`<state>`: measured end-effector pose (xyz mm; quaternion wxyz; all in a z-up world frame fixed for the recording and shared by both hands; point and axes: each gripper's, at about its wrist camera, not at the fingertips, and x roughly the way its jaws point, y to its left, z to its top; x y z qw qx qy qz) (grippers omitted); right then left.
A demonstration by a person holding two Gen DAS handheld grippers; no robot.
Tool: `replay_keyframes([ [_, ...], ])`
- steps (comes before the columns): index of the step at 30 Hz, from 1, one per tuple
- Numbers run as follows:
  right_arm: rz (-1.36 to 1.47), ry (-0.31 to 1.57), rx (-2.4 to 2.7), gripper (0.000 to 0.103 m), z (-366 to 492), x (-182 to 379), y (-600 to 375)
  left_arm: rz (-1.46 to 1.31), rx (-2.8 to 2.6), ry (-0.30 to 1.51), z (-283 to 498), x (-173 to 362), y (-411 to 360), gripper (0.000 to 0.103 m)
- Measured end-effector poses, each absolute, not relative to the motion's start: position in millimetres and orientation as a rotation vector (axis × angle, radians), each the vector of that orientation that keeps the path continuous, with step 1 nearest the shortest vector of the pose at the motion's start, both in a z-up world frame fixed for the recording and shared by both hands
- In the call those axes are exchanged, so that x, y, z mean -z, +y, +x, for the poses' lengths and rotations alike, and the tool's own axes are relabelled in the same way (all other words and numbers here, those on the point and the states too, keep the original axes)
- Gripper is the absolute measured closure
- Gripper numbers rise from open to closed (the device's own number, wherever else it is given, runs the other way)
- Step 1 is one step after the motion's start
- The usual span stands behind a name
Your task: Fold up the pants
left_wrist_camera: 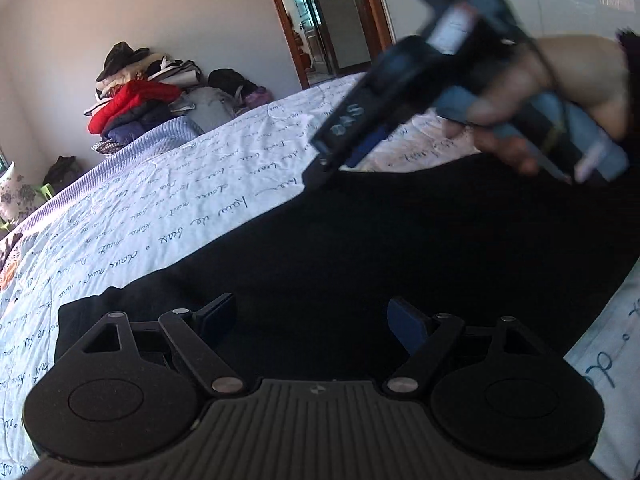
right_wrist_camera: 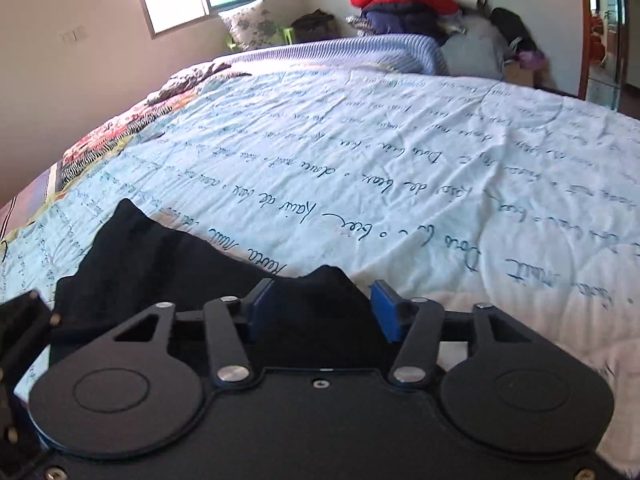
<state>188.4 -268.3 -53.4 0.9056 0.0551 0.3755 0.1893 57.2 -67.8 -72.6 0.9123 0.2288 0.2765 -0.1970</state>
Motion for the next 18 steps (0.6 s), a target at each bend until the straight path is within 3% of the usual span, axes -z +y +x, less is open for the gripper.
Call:
replay_keyframes([
  [1, 0.097, 0.794, -0.391, 0.092, 197.0, 58.4, -265.0, 0.473, 0.405, 0.571, 58.4, 75.6, -67.8, 0.017],
  [4, -0.014, 0.843, -0.301, 0.101, 215.5, 74.1, -251.0, 0.459, 0.399, 0.572, 61.9, 80.4, -64.1, 0.013],
  [6, -0.096, 0.841, -0.175, 0.101, 222.1, 80.8, -248.5, 0.456, 0.395, 0.57, 63.4, 81.0, -62.6, 0.013],
  [10, 0.112, 0.719, -0.219, 0.098, 182.8, 46.8, -272.4, 0.464, 0.388, 0.552, 61.8, 75.9, -62.3, 0.014],
  [11, 0.106, 0.708, -0.243, 0.095, 166.3, 40.4, -273.1, 0.461, 0.389, 0.547, 61.5, 74.7, -63.2, 0.014],
  [13, 0.095, 0.722, -0.277, 0.072, 139.1, 38.6, -277.3, 0.44, 0.397, 0.54, 62.4, 71.5, -67.2, 0.014],
  [18, 0.027, 0.846, -0.142, 0.07, 113.3, 74.6, -302.0, 0.38, 0.416, 0.565, 67.0, 66.5, -87.8, 0.013],
])
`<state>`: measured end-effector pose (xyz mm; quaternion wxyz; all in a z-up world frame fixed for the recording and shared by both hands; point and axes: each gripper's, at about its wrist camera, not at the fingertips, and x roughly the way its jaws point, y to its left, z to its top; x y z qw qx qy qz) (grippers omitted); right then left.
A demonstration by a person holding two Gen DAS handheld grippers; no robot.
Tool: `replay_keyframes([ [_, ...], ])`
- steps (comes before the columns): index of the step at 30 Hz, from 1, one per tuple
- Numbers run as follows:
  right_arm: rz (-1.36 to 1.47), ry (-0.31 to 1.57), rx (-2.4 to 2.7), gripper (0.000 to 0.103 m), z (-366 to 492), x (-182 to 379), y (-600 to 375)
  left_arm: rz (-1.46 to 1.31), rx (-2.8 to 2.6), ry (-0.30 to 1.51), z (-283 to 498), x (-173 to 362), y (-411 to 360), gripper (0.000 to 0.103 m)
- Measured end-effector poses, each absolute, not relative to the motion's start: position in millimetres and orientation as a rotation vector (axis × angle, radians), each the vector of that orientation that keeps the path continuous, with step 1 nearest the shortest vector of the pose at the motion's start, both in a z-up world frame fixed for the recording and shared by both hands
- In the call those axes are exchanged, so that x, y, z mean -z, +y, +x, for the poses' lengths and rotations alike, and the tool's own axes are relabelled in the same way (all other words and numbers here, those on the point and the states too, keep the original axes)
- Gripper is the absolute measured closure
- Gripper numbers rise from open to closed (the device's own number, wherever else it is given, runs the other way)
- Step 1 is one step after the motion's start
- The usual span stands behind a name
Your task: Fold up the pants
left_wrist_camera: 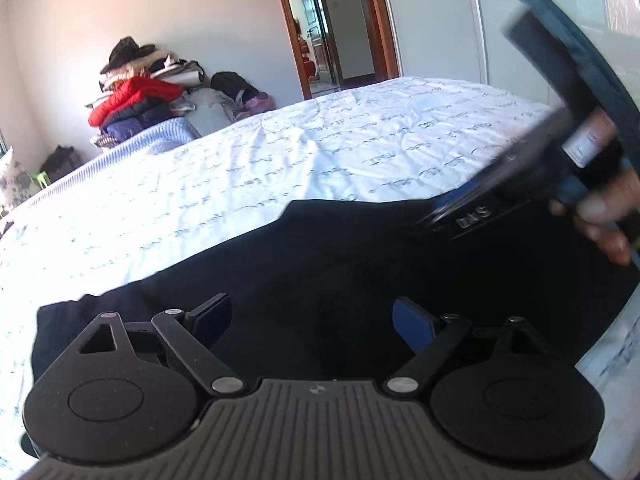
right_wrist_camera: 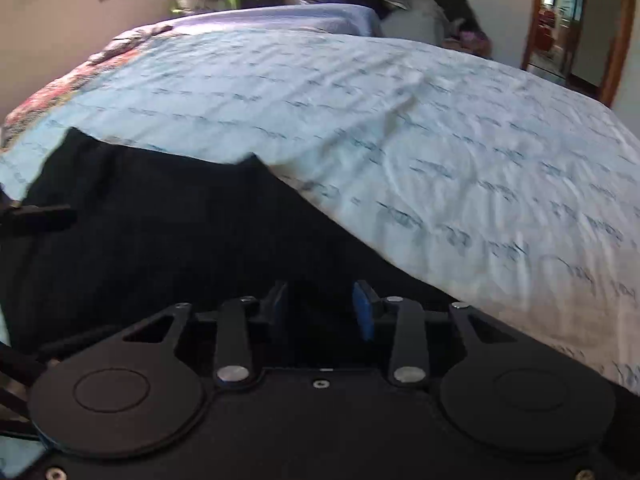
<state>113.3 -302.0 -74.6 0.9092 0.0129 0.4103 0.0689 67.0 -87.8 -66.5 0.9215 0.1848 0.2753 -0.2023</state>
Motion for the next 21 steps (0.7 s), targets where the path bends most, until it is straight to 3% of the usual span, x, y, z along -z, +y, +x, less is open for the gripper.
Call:
replay_keyframes([
  [2, 0.122, 0.775, -0.067, 0.06, 87.8, 59.4, -324.4, 0.385, 0.431, 0.557, 64.0, 64.8, -93.9, 0.013],
  [4, 0.183, 0.662, 0.01, 0.026, 49.1, 41.0, -346.8, 0.4, 0.45, 0.544, 60.3, 63.3, -100.4, 0.013],
  [5, 0.211, 0.616, 0.063, 0.021, 25.6, 34.3, -361.1, 0.41, 0.46, 0.541, 59.0, 62.8, -104.8, 0.013],
  [11, 0.438, 0.609, 0.384, 0.019, -74.6, 53.2, -475.6, 0.43, 0.528, 0.515, 46.9, 60.0, -139.0, 0.013],
  [12, 0.511, 0.634, 0.396, 0.021, -87.0, 62.5, -496.5, 0.43, 0.54, 0.511, 45.3, 59.7, -144.2, 0.013],
  [14, 0.598, 0.601, 0.479, 0.034, -119.6, 73.2, -527.5, 0.446, 0.558, 0.501, 34.1, 61.3, -159.7, 0.013],
  [15, 0.607, 0.56, 0.545, 0.03, -136.0, 69.8, -534.9, 0.459, 0.566, 0.493, 31.3, 61.4, -164.1, 0.013],
  [16, 0.596, 0.521, 0.657, 0.019, -150.8, 64.0, -540.2, 0.475, 0.574, 0.483, 27.7, 62.6, -170.5, 0.013],
  [19, 0.523, 0.449, 0.882, 0.018, -180.1, 52.0, -551.8, 0.5, 0.593, 0.463, 22.5, 62.3, -183.6, 0.013],
  [21, 0.667, 0.432, 0.767, 0.018, -186.8, 57.2, -565.4, 0.498, 0.609, 0.462, 18.8, 61.9, -191.2, 0.013],
])
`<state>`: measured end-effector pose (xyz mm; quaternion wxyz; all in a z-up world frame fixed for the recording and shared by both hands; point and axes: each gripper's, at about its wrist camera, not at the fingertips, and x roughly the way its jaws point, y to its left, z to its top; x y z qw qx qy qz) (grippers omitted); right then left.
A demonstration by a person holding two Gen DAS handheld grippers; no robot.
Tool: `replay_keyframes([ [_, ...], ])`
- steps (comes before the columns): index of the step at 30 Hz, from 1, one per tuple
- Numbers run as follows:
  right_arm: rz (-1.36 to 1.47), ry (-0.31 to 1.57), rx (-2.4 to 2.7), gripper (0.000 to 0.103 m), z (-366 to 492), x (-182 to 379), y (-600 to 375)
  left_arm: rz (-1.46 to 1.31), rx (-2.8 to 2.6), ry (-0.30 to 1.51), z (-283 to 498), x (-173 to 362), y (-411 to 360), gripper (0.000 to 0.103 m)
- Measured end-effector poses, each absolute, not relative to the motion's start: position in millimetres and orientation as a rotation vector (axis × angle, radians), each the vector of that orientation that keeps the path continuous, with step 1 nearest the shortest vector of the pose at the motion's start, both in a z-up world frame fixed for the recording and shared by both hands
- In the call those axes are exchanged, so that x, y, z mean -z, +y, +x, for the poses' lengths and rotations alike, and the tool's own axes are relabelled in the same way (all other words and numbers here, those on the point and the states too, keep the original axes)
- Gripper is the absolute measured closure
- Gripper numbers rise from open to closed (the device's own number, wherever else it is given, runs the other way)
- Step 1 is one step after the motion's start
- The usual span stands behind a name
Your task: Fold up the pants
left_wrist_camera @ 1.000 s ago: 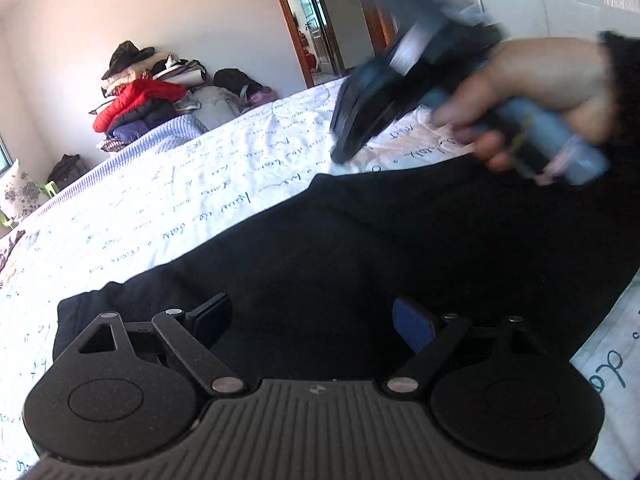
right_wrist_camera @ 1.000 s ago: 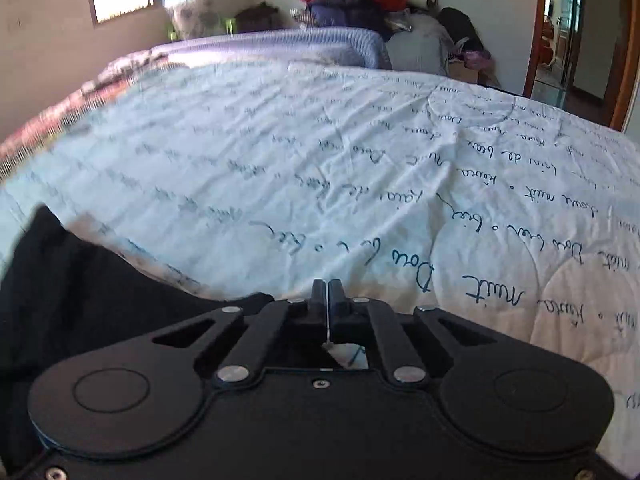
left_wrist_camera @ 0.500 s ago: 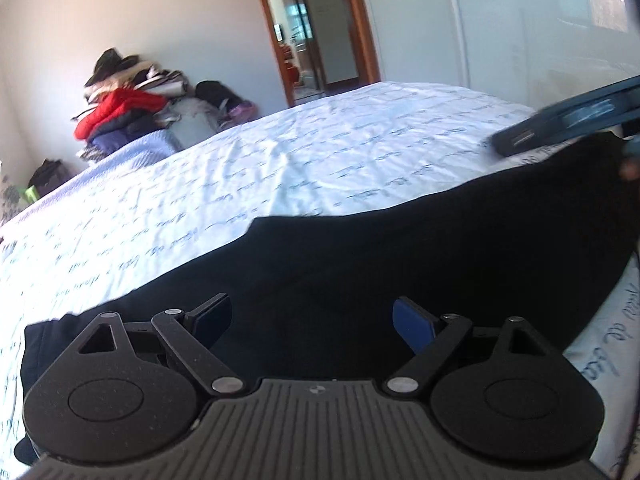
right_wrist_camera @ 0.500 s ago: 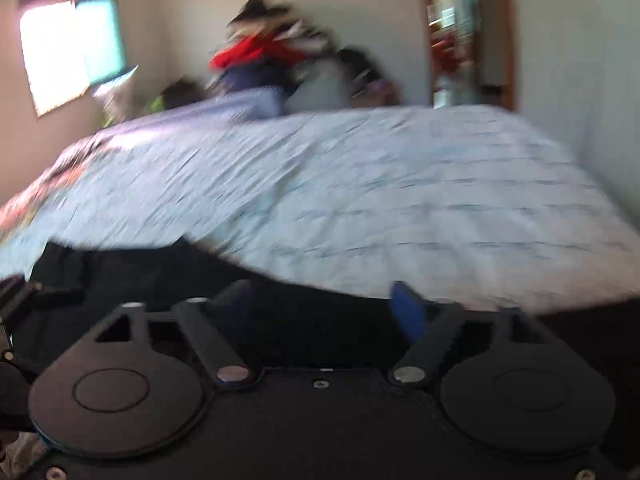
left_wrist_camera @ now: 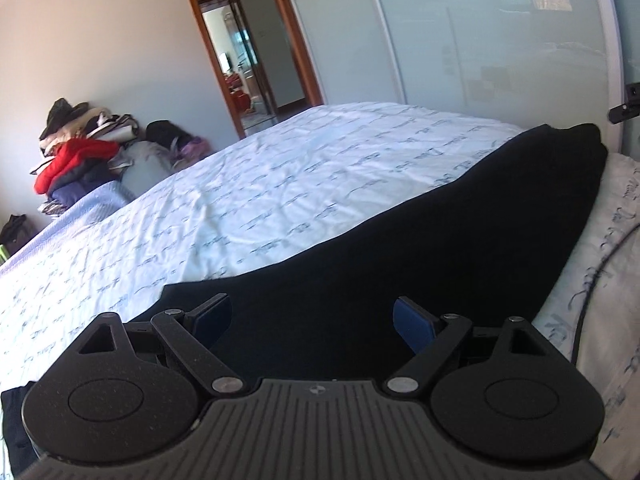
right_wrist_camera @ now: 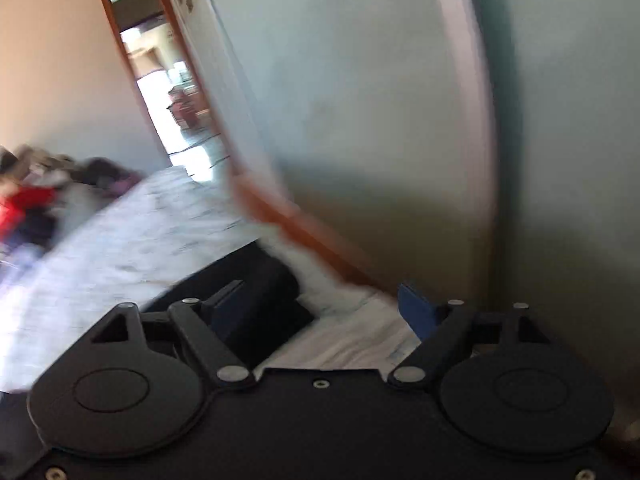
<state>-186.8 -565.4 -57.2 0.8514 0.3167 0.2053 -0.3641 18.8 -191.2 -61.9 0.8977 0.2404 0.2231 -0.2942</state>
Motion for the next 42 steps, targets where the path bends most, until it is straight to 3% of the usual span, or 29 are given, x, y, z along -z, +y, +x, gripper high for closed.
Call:
replay_keyframes([
  [3, 0.94, 0.362, 0.616, 0.018, -191.5, 79.6, -578.7, 0.485, 0.626, 0.46, 16.9, 63.0, -203.5, 0.012],
  [7, 1.069, 0.336, 0.648, 0.018, -179.0, 96.4, -584.1, 0.467, 0.634, 0.498, 18.7, 68.5, -217.3, 0.012],
  [12, 1.096, 0.319, 0.657, 0.0, -164.6, 89.1, -578.2, 0.477, 0.646, 0.546, 20.0, 77.7, -224.1, 0.012],
  [18, 1.209, 0.309, 0.677, 0.002, -154.0, 97.8, -612.7, 0.483, 0.654, 0.538, 18.3, 80.3, -225.4, 0.012],
  [22, 1.005, 0.245, 0.592, 0.001, -144.5, 70.5, -617.1, 0.505, 0.651, 0.536, 18.4, 83.9, -226.6, 0.012],
  [27, 1.12, 0.465, 0.488, 0.003, -116.1, 79.1, -642.8, 0.494, 0.664, 0.543, 20.0, 84.5, -227.0, 0.012],
  [29, 1.187, 0.307, 0.302, 0.003, -126.9, 63.6, -636.2, 0.505, 0.662, 0.535, 20.2, 85.6, -226.2, 0.011],
  [32, 1.051, 0.105, 0.398, 0.002, -153.8, 28.3, -624.5, 0.509, 0.651, 0.542, 23.2, 87.8, -226.9, 0.011],
  [36, 0.95, 0.373, 0.638, 0.002, -144.1, 38.8, -620.7, 0.488, 0.663, 0.548, 24.8, 86.9, -226.9, 0.011],
  [42, 1.139, 0.314, 0.491, 0.003, -151.2, 83.6, -600.8, 0.502, 0.663, 0.546, 23.5, 86.7, -227.1, 0.011],
])
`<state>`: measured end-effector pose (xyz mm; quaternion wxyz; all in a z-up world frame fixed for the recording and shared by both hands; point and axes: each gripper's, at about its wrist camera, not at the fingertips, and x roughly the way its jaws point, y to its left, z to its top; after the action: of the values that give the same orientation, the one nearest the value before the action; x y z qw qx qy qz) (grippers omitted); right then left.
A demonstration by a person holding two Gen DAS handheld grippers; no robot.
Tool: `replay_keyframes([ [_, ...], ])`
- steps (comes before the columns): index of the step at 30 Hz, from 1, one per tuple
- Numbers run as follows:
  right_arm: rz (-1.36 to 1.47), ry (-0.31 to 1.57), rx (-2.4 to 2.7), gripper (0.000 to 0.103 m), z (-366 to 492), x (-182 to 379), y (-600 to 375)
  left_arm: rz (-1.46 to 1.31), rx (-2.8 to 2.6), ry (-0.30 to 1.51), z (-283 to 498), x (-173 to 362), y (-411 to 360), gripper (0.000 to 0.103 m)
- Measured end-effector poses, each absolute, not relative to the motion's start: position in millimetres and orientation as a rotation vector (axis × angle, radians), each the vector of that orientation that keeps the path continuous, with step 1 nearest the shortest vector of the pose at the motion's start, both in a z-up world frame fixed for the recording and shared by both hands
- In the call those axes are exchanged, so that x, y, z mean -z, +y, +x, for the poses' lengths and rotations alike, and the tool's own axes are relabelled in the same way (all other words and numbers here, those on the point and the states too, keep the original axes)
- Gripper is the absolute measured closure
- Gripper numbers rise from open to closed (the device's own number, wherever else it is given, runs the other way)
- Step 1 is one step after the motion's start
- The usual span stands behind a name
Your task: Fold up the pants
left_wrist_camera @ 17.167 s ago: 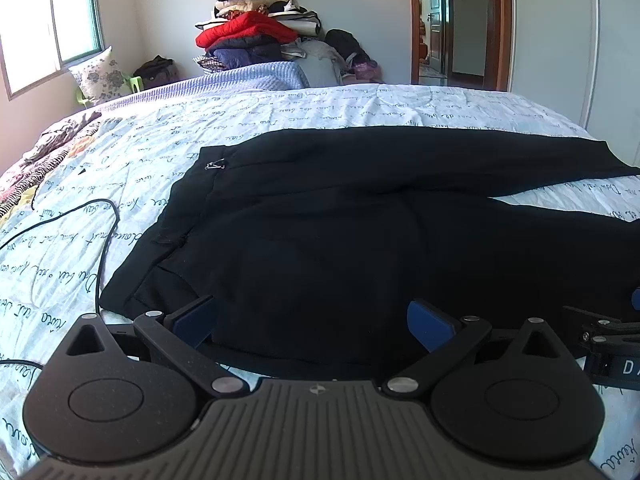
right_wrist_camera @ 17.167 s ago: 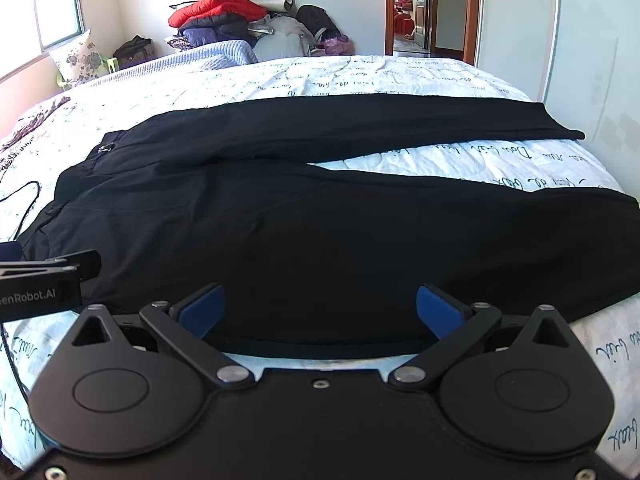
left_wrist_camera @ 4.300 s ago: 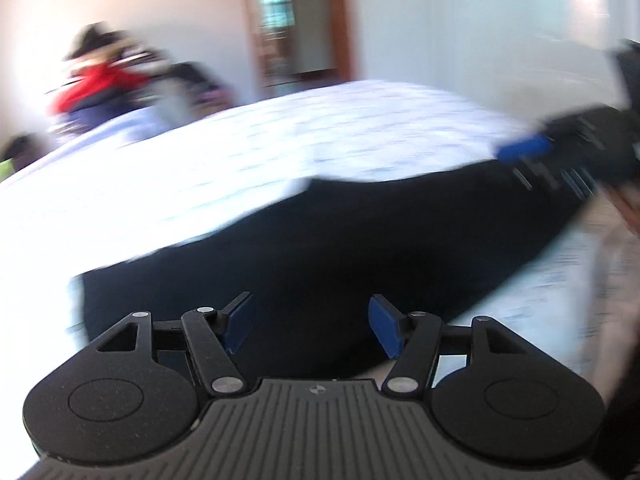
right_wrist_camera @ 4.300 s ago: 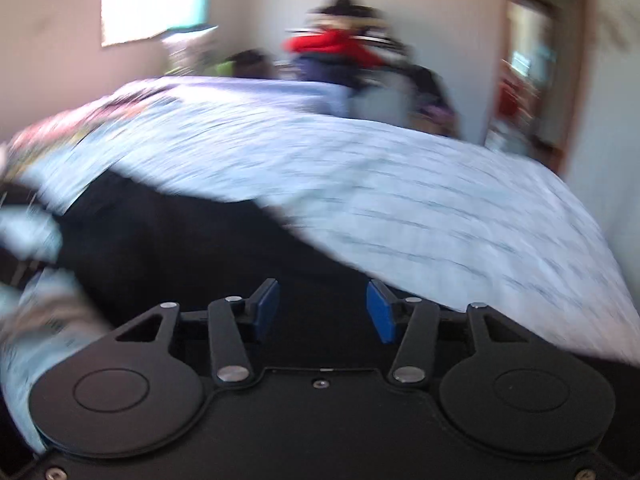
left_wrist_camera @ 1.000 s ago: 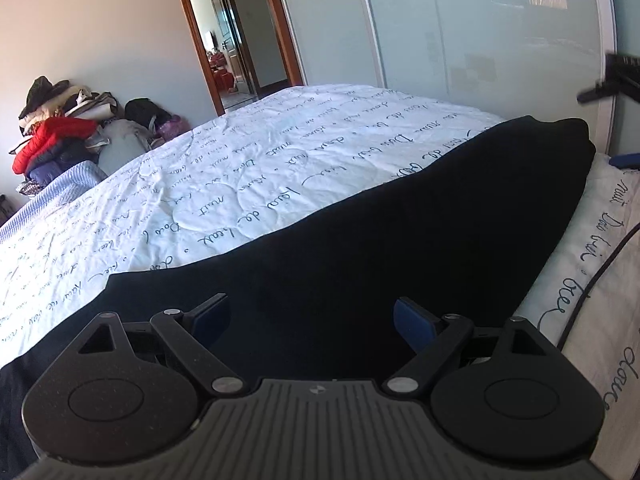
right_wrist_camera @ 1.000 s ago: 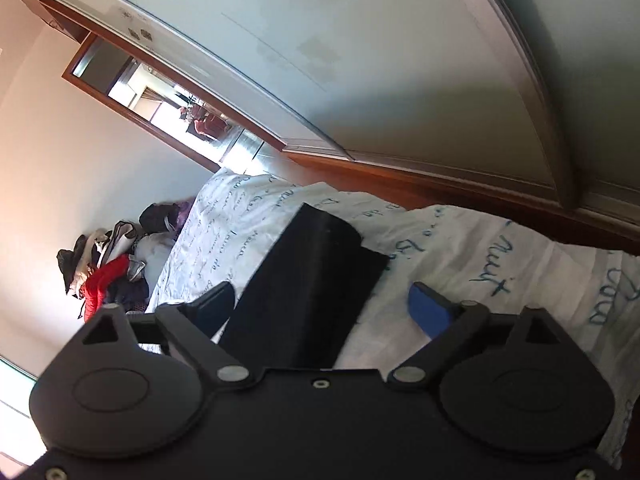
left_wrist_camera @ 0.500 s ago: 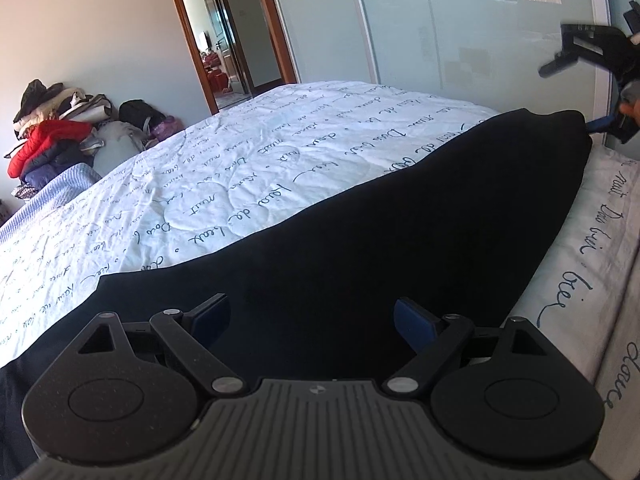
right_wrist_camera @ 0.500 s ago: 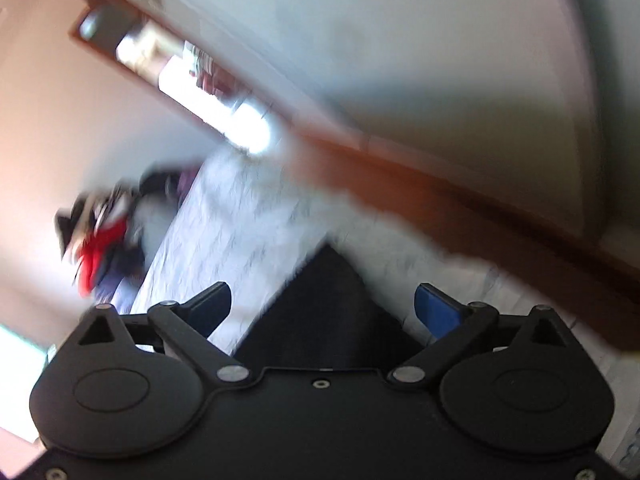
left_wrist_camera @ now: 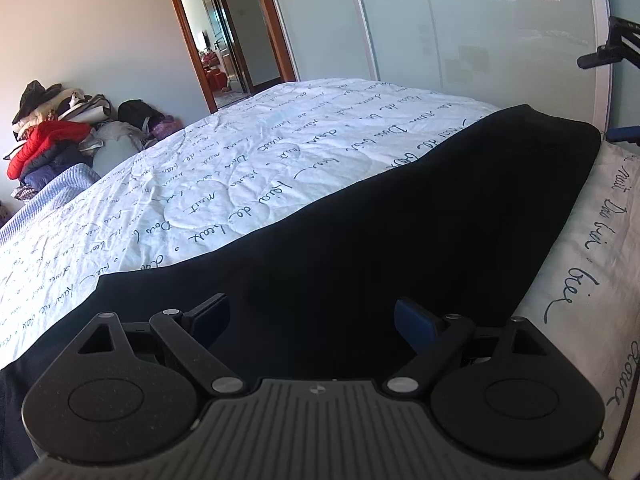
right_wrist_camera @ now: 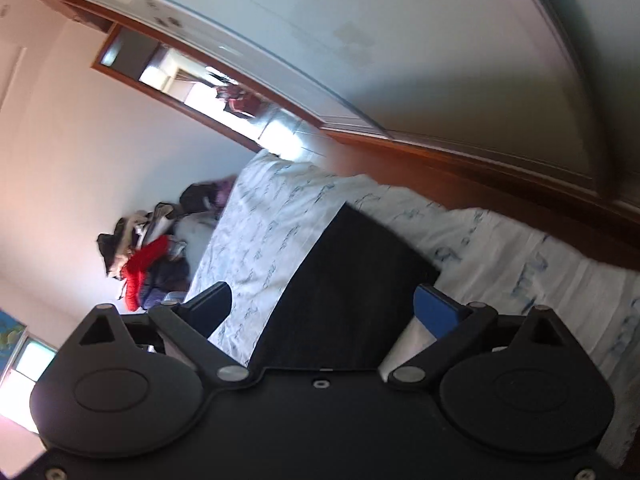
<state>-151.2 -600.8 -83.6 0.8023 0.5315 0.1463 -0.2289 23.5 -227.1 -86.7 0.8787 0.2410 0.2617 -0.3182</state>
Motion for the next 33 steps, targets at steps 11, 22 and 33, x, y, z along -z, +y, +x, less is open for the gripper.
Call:
replay_keyframes([
  [11, 1.164, 0.319, 0.574, 0.005, -157.3, 94.2, -605.9, 0.451, 0.647, 0.515, 23.8, 70.5, -217.0, 0.01],
  [22, 1.156, 0.268, 0.541, 0.005, -146.0, 111.5, -612.8, 0.295, 0.682, 0.656, 36.9, 62.3, -221.4, 0.01],
  [33, 0.974, 0.364, 0.572, 0.087, -142.8, 100.3, -600.3, 0.365, 0.723, 0.64, 39.3, 59.3, -240.0, 0.01],
])
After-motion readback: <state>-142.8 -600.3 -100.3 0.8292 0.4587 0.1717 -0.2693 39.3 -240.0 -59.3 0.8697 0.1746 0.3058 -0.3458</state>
